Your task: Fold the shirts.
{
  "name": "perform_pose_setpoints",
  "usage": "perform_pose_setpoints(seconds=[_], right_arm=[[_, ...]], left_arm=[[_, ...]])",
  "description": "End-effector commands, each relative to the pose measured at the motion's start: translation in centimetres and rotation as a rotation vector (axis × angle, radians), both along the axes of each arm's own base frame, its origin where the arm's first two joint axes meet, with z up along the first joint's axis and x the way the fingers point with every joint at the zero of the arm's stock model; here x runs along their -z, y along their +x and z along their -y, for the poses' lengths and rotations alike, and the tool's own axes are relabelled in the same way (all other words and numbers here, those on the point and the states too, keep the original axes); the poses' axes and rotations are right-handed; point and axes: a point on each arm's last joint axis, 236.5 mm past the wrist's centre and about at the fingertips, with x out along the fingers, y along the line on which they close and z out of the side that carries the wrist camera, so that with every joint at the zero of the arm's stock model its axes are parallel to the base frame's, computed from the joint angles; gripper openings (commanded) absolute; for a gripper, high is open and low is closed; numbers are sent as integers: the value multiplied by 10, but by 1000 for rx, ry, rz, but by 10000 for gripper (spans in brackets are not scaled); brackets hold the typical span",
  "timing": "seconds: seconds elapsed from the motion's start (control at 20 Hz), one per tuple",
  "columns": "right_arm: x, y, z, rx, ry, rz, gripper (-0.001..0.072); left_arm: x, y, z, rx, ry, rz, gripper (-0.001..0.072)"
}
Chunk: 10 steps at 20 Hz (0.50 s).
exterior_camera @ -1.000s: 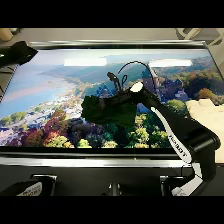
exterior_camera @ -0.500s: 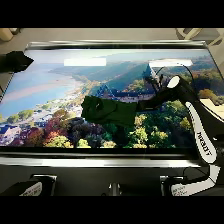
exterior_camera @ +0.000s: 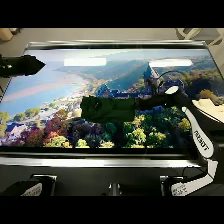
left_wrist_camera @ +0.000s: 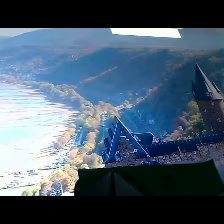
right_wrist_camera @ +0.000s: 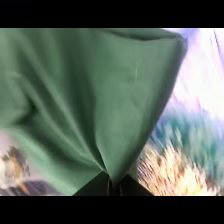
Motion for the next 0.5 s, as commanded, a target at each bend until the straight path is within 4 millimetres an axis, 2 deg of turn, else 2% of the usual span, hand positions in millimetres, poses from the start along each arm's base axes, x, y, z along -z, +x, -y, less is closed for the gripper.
perform_pose_setpoints(seconds=[0.0,0.1,0.2,0.3,0.45], right_arm=[[-108,27,37,-41,84,249,16],[-186,33,97,56,35,360,16],[-234,25,155,164,-63,429,16],[-262,4,215,263,-164,453,16],[-279,-29,290,400,-233,432,16]], left_arm=[[1,0,2,6,11,1,22],[-1,3,1,5,17,21,23],[-2,8,0,-6,12,37,22],[-2,13,-1,-15,8,48,22],[-1,14,-1,-17,8,50,22]])
